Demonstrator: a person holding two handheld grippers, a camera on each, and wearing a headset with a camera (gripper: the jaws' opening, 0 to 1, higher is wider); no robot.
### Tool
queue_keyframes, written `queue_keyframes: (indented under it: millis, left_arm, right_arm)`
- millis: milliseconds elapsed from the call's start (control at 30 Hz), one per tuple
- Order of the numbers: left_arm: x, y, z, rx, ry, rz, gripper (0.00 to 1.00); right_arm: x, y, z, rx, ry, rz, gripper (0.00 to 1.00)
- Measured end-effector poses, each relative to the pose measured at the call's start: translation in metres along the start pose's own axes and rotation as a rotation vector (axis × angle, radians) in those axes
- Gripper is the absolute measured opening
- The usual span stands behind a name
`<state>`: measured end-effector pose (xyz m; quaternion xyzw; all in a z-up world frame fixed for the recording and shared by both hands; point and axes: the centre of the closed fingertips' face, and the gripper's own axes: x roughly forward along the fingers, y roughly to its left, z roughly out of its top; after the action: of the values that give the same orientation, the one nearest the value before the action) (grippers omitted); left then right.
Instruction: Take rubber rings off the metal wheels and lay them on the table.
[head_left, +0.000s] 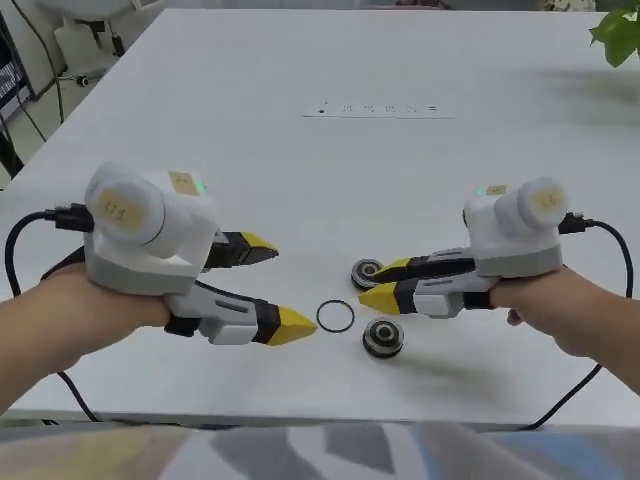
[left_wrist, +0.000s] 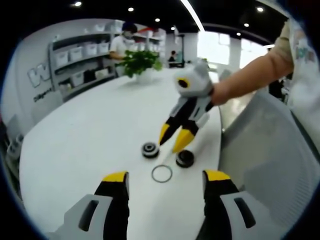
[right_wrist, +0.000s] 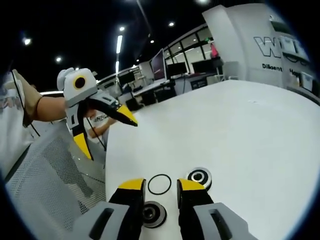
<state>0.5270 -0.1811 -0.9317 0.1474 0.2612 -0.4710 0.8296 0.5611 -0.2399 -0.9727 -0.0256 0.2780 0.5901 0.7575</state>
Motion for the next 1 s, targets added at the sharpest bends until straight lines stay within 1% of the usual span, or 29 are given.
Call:
queue_keyframes:
  millis: [233, 533, 733, 1000]
  left_arm:
    - [0.009, -0.004, 0.005, 0.01, 0.001, -0.022, 0.6]
    - [0.022, -0.007, 0.008, 0.019, 0.008, -0.045, 0.59]
    - [0.031, -0.011, 0.009, 0.029, 0.017, -0.063, 0.58]
    - [0.042, -0.016, 0.006, 0.045, 0.035, -0.086, 0.55]
  right_arm:
    - [-0.017, 0.004, 0.0, -0.006, -0.025, -0.014, 0.25]
    - [-0.033, 0.008, -0.011, -0.023, -0.026, -0.03, 0.29]
    - [-0.04, 0.009, -0.02, -0.041, -0.015, -0.033, 0.31]
    - [-0.04, 0.011, -0.032, -0.065, 0.008, -0.032, 0.32]
